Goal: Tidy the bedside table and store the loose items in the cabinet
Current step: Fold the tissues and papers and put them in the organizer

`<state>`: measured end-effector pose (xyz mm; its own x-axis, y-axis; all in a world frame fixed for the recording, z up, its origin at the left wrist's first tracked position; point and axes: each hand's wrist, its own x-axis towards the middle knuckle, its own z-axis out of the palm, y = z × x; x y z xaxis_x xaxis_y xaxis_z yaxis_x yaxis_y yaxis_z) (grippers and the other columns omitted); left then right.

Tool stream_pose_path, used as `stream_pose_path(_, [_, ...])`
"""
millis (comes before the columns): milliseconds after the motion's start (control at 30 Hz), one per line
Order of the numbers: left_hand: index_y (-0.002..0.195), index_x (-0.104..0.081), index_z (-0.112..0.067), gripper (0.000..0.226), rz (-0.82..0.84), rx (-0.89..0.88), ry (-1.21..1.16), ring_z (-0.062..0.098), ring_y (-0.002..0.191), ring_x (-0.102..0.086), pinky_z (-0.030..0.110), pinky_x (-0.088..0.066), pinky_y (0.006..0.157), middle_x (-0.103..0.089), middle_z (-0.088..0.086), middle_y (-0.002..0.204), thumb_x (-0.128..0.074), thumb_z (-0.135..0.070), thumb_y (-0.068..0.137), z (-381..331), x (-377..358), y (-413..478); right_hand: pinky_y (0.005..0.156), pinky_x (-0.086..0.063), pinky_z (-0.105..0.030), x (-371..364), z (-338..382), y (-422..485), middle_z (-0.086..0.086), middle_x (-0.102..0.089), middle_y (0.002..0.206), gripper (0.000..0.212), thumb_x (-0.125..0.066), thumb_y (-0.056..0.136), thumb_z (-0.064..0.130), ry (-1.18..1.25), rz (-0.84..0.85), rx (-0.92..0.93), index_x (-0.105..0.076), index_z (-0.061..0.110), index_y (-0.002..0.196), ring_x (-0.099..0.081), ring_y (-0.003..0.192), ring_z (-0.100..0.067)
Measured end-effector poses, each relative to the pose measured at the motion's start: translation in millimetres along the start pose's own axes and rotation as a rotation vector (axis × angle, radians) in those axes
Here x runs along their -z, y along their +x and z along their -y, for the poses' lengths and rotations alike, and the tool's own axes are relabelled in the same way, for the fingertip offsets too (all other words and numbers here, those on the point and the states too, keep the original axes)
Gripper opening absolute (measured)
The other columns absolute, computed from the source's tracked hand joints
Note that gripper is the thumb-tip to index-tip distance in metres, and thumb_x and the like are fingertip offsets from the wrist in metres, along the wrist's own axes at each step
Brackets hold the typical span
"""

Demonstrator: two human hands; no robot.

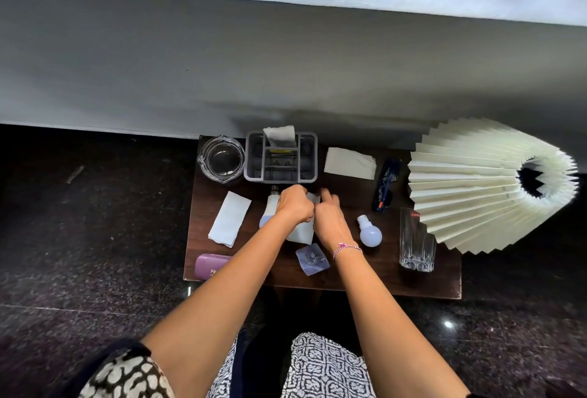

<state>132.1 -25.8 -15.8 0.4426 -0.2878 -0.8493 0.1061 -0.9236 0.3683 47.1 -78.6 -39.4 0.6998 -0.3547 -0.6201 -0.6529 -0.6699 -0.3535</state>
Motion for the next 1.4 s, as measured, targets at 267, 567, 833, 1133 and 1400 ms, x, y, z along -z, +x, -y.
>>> stream_pose_path(267, [0.095, -0.058, 0.008, 0.024, 0.036, 0.169, -0.324, 0.043, 0.091, -0.068, 0.047, -0.057, 0.08, -0.061, 0.014, 0.059, -0.038, 0.017, 0.086, -11, 0, -3, 0.076, -0.04, -0.025, 6, -6, 5, -0.015, -0.039, 0.133, 0.03, -0.048, 0.088, -0.004, -0.134, 0.072, 0.123, -0.058, 0.001, 0.116, -0.048, 0.109, -0.028])
stream_pose_path(567, [0.14, -0.037, -0.012, 0.051, -0.016, 0.187, -0.336, 0.029, 0.064, -0.069, 0.027, -0.055, 0.04, -0.063, 0.022, 0.092, -0.031, 0.008, 0.094, -12, 6, -18, 0.08, -0.042, -0.024, 29, -20, -17, -0.009, -0.042, 0.137, 0.053, -0.047, 0.079, -0.015, -0.177, -0.04, 0.336, -0.051, 0.004, 0.129, -0.045, 0.115, -0.024])
stream_pose_path(833, [0.11, -0.066, -0.019, 0.027, -0.248, -0.018, 0.139, 0.025, 0.097, -0.065, 0.029, -0.051, 0.073, -0.069, 0.007, 0.104, -0.066, -0.027, 0.084, -9, 11, -34, 0.097, -0.044, -0.03, 56, -23, -32, -0.008, -0.05, 0.131, 0.049, -0.045, 0.084, -0.014, -0.138, -0.182, 0.469, -0.054, 0.006, 0.128, -0.045, 0.118, -0.022])
stream_pose_path(1133, [0.1, -0.07, -0.023, 0.019, -0.548, -0.164, 0.167, 0.023, 0.105, -0.055, 0.033, -0.045, 0.072, -0.064, 0.004, 0.103, -0.063, -0.033, 0.085, -9, 10, -59, 0.084, -0.04, -0.01, 49, 11, -55, -0.005, -0.05, 0.106, 0.011, -0.051, 0.093, 0.012, 0.811, -0.549, -0.179, -0.058, 0.01, 0.101, -0.056, 0.095, -0.018])
stream_pose_path(1400, [0.094, -0.069, -0.026, 0.016, -0.556, -0.243, -0.088, 0.018, 0.086, -0.064, 0.029, -0.049, 0.07, -0.072, -0.002, 0.09, -0.062, -0.022, 0.081, -13, 0, -82, 0.104, -0.043, -0.039, 65, 39, -49, -0.017, -0.057, 0.122, 0.068, -0.031, 0.095, 0.055, 1.976, -0.031, -0.481, -0.042, 0.0, 0.134, -0.054, 0.117, -0.027])
